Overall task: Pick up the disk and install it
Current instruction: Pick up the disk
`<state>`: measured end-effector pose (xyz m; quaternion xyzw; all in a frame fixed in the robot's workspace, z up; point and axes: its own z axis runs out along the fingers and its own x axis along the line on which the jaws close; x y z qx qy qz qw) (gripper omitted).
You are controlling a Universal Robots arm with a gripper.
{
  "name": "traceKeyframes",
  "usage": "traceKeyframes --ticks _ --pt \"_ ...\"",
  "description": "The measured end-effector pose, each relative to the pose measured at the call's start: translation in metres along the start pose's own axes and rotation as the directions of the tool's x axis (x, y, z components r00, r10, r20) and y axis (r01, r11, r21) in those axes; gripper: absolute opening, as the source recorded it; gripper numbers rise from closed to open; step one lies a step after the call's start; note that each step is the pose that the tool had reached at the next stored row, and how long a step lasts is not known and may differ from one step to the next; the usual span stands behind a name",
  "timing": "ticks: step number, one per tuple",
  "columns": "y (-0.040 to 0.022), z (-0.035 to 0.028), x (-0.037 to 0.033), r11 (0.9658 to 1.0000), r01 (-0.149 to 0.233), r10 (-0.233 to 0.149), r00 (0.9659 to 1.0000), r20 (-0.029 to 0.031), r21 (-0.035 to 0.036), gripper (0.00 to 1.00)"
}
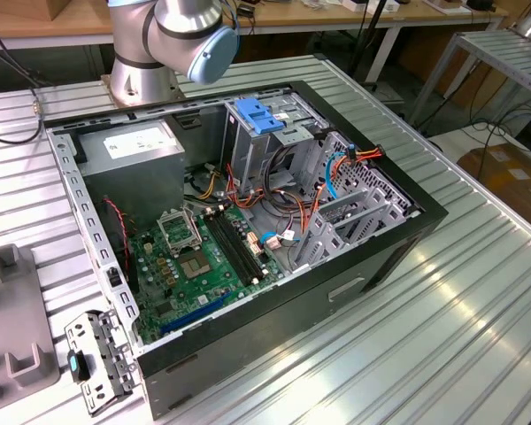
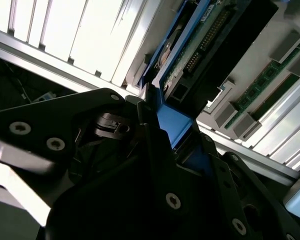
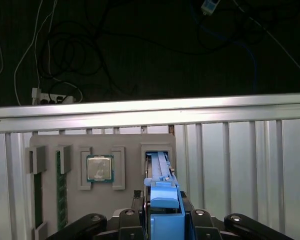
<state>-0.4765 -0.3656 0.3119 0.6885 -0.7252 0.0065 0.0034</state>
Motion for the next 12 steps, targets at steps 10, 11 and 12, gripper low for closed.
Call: traceKeyframes --ticks 10,11,12 --pt "-0.0001 -0.0211 0.0003 1.0000 0.000 0.000 1.0000 -0.0055 0.0003 0.37" --pt "-0.0001 -0.0231 0.0003 1.0000 0.000 0.000 1.0000 -0.0062 0.0003 0.37" --pt "-0.0001 -0.0246 0.0003 1.0000 0.000 0.000 1.0000 -0.0066 0.0003 0.37"
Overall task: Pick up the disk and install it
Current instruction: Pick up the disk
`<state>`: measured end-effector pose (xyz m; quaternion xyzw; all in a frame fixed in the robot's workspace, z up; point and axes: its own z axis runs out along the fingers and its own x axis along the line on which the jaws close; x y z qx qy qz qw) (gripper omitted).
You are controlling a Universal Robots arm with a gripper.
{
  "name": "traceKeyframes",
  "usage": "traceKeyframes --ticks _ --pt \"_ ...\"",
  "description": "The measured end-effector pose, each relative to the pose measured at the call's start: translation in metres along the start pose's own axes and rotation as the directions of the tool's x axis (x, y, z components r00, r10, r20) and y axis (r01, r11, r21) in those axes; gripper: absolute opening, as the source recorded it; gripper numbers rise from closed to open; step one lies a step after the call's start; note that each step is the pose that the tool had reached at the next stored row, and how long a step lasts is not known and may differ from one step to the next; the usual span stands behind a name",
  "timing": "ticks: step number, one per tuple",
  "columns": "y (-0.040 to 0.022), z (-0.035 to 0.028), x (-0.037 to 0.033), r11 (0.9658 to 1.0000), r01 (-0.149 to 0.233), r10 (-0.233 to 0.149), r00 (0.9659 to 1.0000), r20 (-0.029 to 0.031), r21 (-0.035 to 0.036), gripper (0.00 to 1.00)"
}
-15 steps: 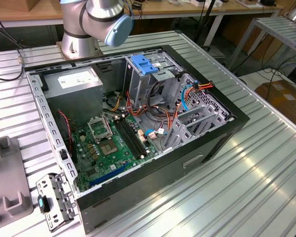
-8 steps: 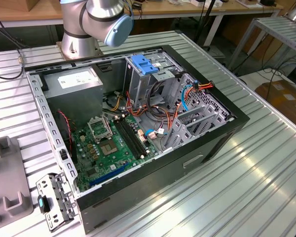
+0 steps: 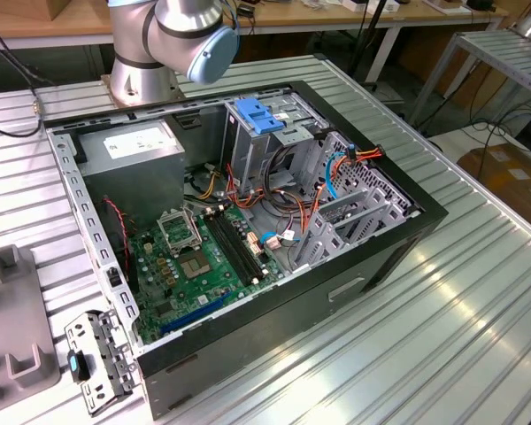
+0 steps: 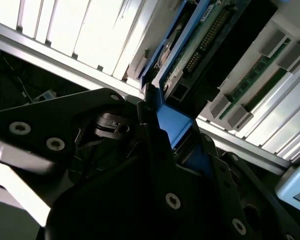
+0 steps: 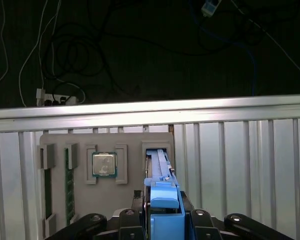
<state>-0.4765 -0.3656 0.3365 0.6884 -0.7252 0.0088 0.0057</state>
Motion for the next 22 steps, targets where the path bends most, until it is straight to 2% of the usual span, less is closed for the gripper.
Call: traceKeyframes --ticks 11,12,14,15,16,20,21,22 --pt "-0.0001 -0.0231 0.0004 1.0000 0.000 0.000 1.0000 -0.0047 0.0003 0.37" --pt "-0.0002 -0.0358 0.0006 1.0000 0.000 0.000 1.0000 -0.0073 0.0004 0.37" --pt "-0.0003 -0.0736 0.0014 1.0000 0.000 0.000 0.9999 -0.0162 0.0009 0.37" --pt "-0.0004 -0.0840 0.0016 1.0000 0.000 0.000 0.9998 -0.0192 0.0010 0.37" --pt "-0.0005 -0.1027 0.0020 1.0000 0.000 0.000 0.9998 -0.0222 0.0012 0.37" --pt "-0.0005 -0.1092 0.0021 1.0000 0.000 0.000 0.9997 -0.0224 0.0011 0.37" --pt "-0.0007 -0.1145 0.0022 1.0000 0.000 0.000 0.9997 -0.0224 0.0012 0.37" --pt "-0.0007 -0.1169 0.0022 1.0000 0.000 0.000 0.9998 -0.0223 0.0013 0.37"
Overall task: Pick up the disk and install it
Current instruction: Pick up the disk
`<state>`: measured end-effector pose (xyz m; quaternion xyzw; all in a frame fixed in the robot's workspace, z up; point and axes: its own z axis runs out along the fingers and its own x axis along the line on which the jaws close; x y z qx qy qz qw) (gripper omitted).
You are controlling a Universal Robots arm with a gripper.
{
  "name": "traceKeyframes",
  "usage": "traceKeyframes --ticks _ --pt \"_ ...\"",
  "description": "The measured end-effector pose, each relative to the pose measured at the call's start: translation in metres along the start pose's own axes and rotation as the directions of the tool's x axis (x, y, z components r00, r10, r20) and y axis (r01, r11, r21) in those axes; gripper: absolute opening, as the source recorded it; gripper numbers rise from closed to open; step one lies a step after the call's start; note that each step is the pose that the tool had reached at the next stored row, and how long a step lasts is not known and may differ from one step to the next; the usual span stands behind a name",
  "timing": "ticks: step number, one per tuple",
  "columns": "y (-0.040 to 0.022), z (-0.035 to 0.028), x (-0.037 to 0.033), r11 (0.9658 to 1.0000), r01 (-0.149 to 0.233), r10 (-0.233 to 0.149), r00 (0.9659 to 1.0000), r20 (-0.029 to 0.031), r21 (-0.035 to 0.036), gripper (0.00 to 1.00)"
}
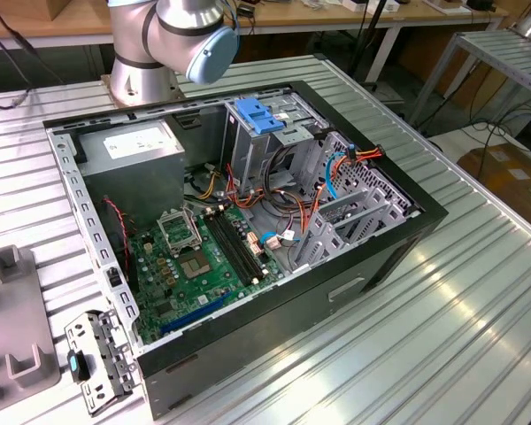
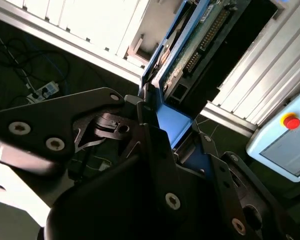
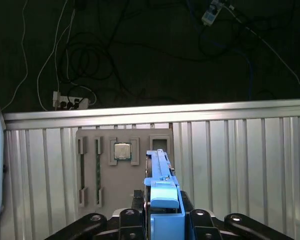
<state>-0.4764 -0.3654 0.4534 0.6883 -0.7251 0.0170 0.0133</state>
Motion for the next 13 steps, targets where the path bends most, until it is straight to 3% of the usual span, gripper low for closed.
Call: traceKeyframes --ticks 13 --pt "-0.0002 -0.0219 0.0010 1.0000 0.000 0.000 1.0000 0.0000 -0.0001 0.37"
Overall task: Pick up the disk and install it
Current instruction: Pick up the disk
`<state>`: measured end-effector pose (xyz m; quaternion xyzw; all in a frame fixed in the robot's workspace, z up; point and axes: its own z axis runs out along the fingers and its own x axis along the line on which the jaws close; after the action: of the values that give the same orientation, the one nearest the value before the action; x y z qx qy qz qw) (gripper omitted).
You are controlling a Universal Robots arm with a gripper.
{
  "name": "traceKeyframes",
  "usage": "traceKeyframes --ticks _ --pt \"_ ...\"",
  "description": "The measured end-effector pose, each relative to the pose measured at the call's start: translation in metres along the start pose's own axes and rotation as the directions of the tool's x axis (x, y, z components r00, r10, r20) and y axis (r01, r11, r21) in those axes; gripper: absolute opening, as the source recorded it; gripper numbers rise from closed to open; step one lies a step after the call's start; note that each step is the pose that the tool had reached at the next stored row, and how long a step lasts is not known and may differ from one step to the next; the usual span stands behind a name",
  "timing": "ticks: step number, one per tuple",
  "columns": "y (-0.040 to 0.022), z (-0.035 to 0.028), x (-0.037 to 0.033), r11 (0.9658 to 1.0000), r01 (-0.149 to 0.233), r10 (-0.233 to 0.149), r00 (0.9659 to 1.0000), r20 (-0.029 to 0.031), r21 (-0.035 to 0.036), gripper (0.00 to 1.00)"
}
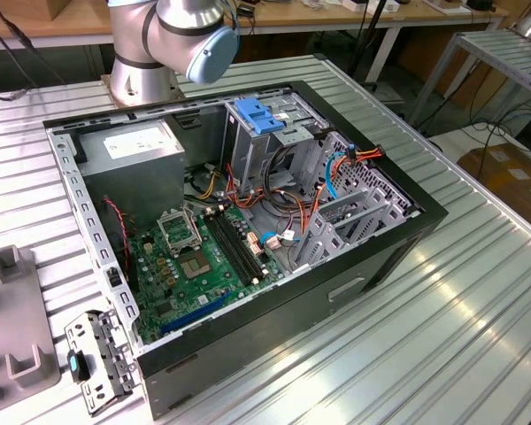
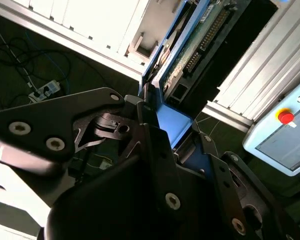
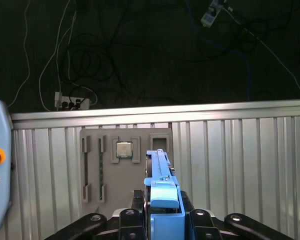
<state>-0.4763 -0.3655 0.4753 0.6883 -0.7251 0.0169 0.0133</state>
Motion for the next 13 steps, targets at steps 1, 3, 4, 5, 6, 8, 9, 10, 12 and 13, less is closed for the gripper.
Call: traceKeyframes --ticks 1,3,4,5,6,8,9,10,12,13 --pt "0.0000 -0.0018 0.0001 1.0000 0.000 0.000 1.0000 0.0000 0.0001 0.37" --pt "0.0000 -0.0054 0.0002 1.0000 0.000 0.000 1.0000 0.0000 0.0000 0.37" --pt "-0.0001 -0.0082 0.0004 1.0000 0.000 0.000 1.0000 -0.0001 -0.0001 0.37" --pt "-0.0001 -0.0098 0.0004 1.0000 0.000 0.000 1.0000 -0.0001 -0.0001 0.37" --pt "-0.0001 -0.0118 0.0005 1.0000 0.000 0.000 1.0000 -0.0001 -0.0001 0.37" --pt "-0.0001 -0.0171 0.0007 1.0000 0.000 0.000 1.0000 0.0000 0.0000 0.37" --pt "-0.0002 -0.0205 0.0009 1.0000 0.000 0.000 1.0000 -0.0001 -0.0001 0.37" --pt "-0.0002 -0.0231 0.0010 1.0000 0.000 0.000 1.0000 -0.0001 -0.0001 0.37" --pt "-0.0002 -0.0282 0.0012 1.0000 0.000 0.000 1.0000 0.0000 0.0000 0.37" --pt "-0.0002 -0.0303 0.0013 1.0000 0.000 0.000 1.0000 -0.0001 0.0000 0.37"
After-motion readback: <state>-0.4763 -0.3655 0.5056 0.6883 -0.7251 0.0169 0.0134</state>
